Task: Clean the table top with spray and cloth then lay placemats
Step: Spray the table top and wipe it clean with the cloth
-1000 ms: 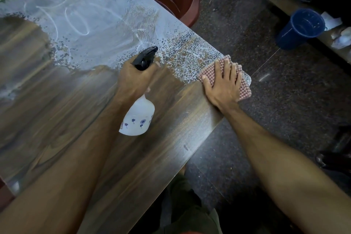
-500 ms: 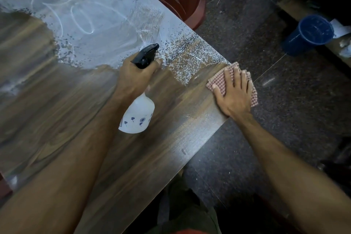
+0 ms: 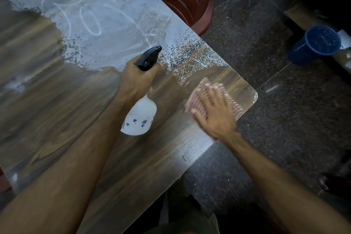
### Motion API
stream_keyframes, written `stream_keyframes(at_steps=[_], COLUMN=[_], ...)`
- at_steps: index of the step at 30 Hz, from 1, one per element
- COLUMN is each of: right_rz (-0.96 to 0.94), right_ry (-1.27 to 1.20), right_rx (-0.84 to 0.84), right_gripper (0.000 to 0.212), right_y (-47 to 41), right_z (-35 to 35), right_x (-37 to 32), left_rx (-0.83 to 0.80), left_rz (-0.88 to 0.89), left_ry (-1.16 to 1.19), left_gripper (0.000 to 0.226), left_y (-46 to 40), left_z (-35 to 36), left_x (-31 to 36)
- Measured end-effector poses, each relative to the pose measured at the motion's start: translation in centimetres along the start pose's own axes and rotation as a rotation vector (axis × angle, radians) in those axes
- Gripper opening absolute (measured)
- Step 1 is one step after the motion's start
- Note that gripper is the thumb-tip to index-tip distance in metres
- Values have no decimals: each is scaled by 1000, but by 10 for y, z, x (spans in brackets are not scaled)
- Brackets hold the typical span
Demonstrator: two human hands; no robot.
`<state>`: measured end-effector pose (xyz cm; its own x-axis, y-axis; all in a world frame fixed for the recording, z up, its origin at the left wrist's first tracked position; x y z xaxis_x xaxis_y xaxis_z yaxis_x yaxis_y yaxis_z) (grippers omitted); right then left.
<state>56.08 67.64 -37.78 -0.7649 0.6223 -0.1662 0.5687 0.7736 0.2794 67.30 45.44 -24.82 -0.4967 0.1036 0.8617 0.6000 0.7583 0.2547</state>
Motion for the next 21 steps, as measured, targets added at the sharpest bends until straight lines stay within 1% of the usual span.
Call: stream_keyframes(at_steps=[2,3,5,8,10,13,15,17,18,21], right_rz=[153,200,222,183,107,-56,-157,-208,-196,-20], right_ry=[2,-16,-43,-45,-33,-5,-9,-15,-16,-25], right_rx=[40,56,71,54,37,13,6,-9,-12,35], right_gripper=[77,79,80,82,83,80,77,74,73,74], right_y=[-19,-33,-63,-102,-113,-95,-66,-40,-34,-45], right_z=[-14,-22,-32,-36,-33,-20,-10,-4,-4,-17], right_x=[39,51,55,23,-11,-60,-76,-72,-62,-11], left_rx=[0,4,16,32,44,56,57,42,39,62], left_rz=[3,3,-3,-7,-14,-15,-16,-15,-12,-19], left_ry=[10,9,7,8,4,10,13,21,22,23], left_gripper=[25,24,23,26,28,29,28,27,28,30], left_y=[-1,-2,-1,3,5,5,4,4,5,6], left_z=[-6,-8,-12,-16,-19,-21,-23,-26,-28,-36], left_x=[-2,-3,-8,-11,-11,-7,-5,-4,-3,-4])
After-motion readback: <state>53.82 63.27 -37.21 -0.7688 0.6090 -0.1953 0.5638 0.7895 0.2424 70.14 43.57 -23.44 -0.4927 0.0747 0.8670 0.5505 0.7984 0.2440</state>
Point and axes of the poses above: each hand's wrist, its own y-axis away from the middle knuckle, its own z-axis out of the palm, x = y × z, the point moved 10 cm from there along -y, towards the middle knuckle, and after that the axes turned 2 degrees about -y, right-handed, at the moved point
